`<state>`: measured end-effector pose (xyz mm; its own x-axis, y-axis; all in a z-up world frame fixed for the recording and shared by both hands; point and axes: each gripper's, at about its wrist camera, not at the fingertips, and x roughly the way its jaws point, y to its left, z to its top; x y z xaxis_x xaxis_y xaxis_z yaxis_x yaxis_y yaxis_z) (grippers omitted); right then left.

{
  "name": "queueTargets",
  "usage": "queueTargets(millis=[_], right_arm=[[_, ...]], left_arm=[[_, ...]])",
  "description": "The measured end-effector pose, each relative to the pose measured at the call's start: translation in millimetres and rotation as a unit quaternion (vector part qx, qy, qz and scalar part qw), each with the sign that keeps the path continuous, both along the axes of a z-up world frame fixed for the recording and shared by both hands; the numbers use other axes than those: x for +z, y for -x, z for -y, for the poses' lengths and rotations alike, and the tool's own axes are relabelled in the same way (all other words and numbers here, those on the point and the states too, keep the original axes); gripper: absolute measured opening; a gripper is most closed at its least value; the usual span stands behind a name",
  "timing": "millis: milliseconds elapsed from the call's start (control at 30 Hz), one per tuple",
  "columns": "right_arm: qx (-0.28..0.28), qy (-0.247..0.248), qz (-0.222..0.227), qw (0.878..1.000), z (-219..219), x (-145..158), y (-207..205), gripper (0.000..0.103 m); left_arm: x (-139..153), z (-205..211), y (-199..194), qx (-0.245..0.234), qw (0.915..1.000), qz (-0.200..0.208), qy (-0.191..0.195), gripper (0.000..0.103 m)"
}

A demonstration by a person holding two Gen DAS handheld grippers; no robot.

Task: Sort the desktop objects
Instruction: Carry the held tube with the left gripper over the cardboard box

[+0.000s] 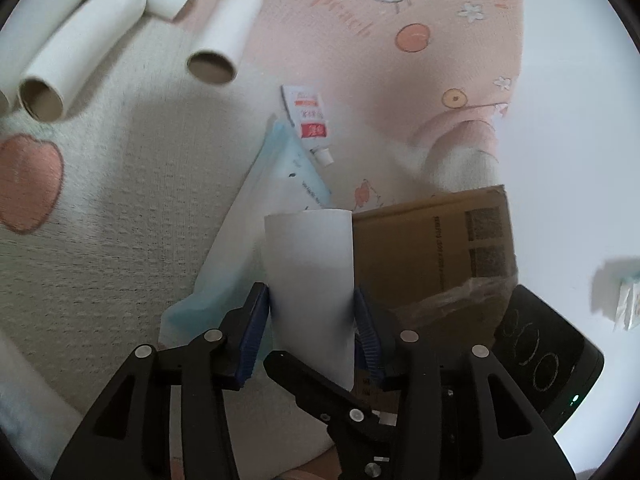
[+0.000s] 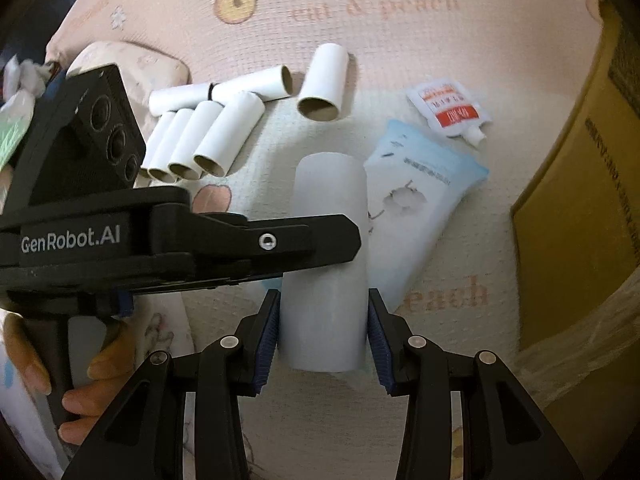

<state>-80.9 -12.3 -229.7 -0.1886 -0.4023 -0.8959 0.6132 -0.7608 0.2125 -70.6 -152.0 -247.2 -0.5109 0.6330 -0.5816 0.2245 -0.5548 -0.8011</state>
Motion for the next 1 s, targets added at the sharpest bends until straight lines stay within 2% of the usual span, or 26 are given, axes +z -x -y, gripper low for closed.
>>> queueTargets(millis=[133, 333, 433, 533, 733, 867, 1000], right_arm=[[0.0, 0.025, -0.003, 1.0, -3.8, 17.2, -5.6, 0.039], [0.004, 0.056, -0.032, 0.998, -10.5, 53.8, -10.3, 0.039], [-0.007, 0.075, -0.041, 0.996, -20.1, 72.4, -6.3, 0.039], [-0.013, 0.086, -0.062, 0.994, -29.5, 91.4, -4.9, 0.039], [-0.019, 0.114, -0.104, 0.988, -60.4, 131.2, -1.4, 0.039], [-0.038, 0.139, -0.113, 0.983, -83.2, 148.4, 5.8, 0.039], [-0.055, 0.155, -0.11, 0.98, -101.3, 155.4, 17.0, 0.039]], left_arm=[[21.1, 0.5, -9.5, 0.011, 0.9997, -0.021, 0.002, 0.048], [69.5, -16.1, -6.6, -0.014, 0.9973, -0.043, 0.058, 0.048], [102.6, -33.4, 1.0, -0.038, 0.9915, -0.067, 0.105, 0.048], [127.7, -46.1, 7.0, -0.059, 0.9855, -0.088, 0.133, 0.048], [170.1, -77.8, 25.7, -0.1, 0.9742, -0.123, 0.161, 0.048], [185.6, -105.7, 35.9, -0.123, 0.9666, -0.143, 0.173, 0.048], [197.7, -128.1, 48.8, -0.139, 0.9629, -0.152, 0.175, 0.048]])
